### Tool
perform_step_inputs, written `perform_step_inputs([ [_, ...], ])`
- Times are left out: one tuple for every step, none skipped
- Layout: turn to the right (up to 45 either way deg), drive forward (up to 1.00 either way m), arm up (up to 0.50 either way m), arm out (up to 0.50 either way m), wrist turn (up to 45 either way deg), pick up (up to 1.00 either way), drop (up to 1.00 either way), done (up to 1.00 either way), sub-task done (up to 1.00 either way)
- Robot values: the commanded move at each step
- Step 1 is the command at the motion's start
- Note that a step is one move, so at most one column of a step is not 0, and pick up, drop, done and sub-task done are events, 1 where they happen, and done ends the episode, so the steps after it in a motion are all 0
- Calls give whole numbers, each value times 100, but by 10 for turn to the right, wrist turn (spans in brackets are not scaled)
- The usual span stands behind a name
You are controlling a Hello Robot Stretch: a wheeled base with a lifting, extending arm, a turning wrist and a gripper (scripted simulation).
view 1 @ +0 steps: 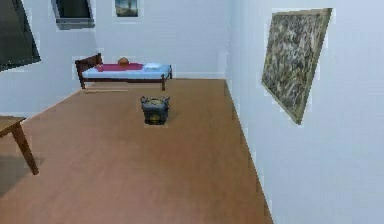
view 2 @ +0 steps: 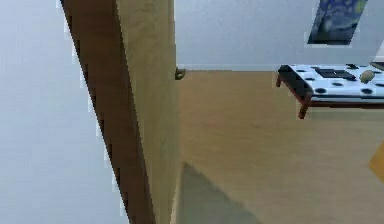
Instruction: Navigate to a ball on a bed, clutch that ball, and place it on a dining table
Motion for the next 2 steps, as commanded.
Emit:
perform_step_inputs([
  [0, 100, 0, 0, 0, 0, 0, 0, 0],
  [30, 0, 0, 0, 0, 0, 0, 0, 0],
])
